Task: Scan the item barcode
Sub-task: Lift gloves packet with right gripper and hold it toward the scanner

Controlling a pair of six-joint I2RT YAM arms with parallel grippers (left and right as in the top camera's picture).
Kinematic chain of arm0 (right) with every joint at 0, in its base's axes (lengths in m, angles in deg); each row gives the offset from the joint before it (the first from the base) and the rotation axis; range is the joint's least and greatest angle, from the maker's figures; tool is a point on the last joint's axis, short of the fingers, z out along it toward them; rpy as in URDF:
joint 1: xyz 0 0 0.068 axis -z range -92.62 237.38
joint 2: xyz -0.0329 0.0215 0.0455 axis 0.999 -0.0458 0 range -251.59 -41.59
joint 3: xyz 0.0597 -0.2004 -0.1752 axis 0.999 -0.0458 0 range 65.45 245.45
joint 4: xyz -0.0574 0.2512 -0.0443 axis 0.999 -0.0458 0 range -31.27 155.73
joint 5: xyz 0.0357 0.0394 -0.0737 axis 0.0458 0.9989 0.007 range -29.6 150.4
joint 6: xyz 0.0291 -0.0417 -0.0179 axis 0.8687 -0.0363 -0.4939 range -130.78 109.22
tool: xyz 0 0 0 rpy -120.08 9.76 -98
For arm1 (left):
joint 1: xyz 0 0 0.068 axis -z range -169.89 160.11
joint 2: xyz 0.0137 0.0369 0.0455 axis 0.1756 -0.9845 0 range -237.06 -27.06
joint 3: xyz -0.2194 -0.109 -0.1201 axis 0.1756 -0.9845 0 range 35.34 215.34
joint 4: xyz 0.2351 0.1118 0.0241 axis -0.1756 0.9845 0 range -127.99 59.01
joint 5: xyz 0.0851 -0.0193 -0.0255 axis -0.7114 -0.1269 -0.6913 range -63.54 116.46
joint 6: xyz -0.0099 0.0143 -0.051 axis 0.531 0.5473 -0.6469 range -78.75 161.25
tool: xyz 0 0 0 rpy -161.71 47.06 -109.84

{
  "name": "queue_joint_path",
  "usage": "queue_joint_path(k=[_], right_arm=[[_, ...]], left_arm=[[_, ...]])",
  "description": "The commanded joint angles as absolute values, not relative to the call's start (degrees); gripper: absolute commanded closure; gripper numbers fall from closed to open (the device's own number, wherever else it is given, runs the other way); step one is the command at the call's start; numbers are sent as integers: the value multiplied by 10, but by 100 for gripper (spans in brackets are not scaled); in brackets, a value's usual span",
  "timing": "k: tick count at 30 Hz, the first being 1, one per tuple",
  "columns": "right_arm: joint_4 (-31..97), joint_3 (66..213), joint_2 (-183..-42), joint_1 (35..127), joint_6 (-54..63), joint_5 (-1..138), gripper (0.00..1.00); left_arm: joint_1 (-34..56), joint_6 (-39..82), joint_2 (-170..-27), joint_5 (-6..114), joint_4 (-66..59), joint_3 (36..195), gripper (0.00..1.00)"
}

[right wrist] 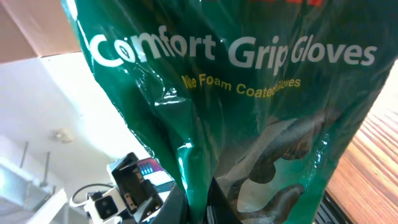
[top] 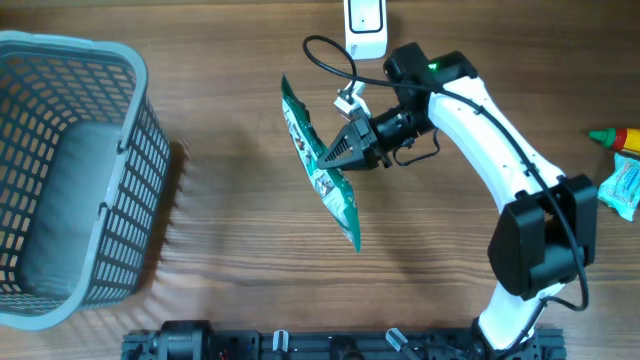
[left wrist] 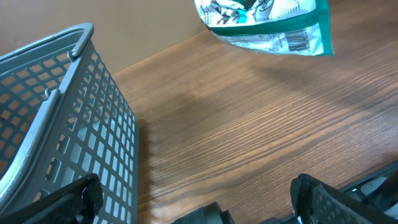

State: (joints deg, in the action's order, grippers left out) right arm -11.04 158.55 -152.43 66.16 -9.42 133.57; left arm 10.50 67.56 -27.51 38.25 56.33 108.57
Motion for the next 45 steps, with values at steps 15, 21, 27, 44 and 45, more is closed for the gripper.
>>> queue_joint_path(k=[15,21,27,44,45], right_arm=[[-194,1587,-1537,659,77,1471,96],[-191,1587,-1537,660,87,1471,96],[-189,1587,-1537,660,87,1441,96],[-132,1587,-1537,660,-215,1264,96],[-132,1587,-1537,660,-235,1285,96]], left_arm=[[106,679,-273,381,562,1086,0],[106,679,-273,381,562,1086,0],[106,679,-273,381,562,1086,0],[106,679,-273,381,562,1086,0],[106,679,-273,381,562,1086,0]])
